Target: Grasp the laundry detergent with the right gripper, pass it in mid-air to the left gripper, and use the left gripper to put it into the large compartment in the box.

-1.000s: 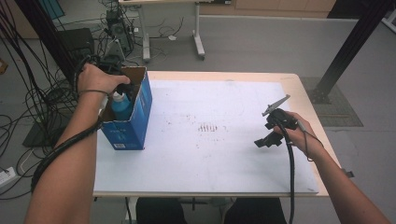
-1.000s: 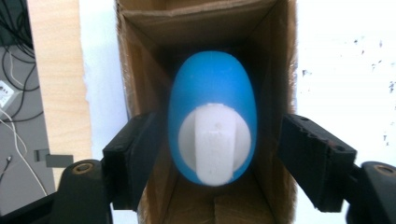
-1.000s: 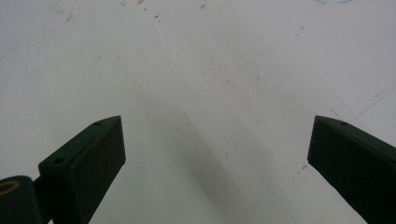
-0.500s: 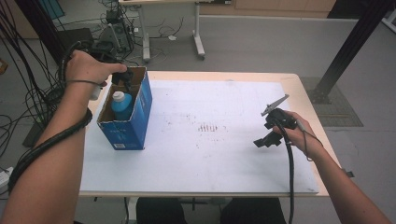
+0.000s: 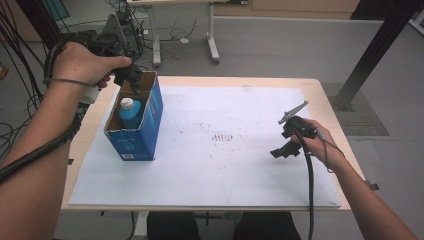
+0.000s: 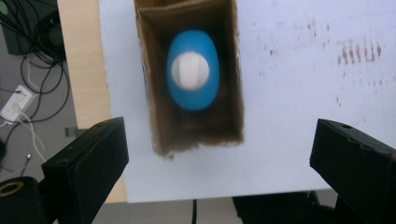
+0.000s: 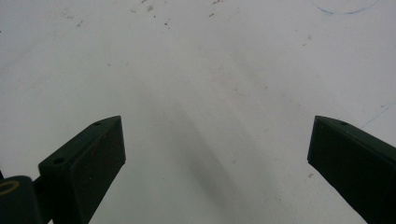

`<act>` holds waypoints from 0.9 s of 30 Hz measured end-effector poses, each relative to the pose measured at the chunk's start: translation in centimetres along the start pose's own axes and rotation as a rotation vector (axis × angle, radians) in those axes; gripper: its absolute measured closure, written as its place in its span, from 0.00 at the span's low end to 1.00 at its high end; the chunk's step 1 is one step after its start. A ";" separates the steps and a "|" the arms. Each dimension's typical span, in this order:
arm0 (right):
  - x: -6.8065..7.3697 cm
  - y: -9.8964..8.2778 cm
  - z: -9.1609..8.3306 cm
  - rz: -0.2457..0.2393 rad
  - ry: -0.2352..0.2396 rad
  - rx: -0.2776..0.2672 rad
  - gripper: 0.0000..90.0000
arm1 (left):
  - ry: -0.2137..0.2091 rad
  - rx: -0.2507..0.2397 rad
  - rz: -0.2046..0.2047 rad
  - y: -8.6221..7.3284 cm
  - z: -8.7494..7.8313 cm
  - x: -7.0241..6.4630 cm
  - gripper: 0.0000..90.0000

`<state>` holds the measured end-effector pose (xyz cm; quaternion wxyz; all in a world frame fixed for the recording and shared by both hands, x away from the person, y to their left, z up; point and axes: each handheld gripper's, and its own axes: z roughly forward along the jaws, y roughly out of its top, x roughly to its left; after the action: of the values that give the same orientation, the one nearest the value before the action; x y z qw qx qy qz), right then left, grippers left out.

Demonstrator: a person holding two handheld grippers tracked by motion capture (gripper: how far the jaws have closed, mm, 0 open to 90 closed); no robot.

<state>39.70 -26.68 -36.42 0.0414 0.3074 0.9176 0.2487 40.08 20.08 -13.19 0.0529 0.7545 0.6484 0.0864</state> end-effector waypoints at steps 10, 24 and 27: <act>-0.3 -0.5 0.0 0.009 -0.002 0.001 0.04 | -0.006 0.002 0.088 -2.8 -0.9 -1.5 0.05; -0.8 -0.8 -0.2 0.024 -0.004 -0.002 0.04 | -0.088 -0.004 0.169 -6.7 -0.7 -2.9 0.05; -0.8 -0.9 -0.1 0.027 -0.002 -0.002 0.04 | -0.091 0.001 0.181 -7.3 -0.3 -3.2 0.05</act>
<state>39.85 -27.82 -36.80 0.0393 0.3200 0.9130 0.2499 32.49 18.05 -14.52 0.0739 0.8131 0.5747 0.0564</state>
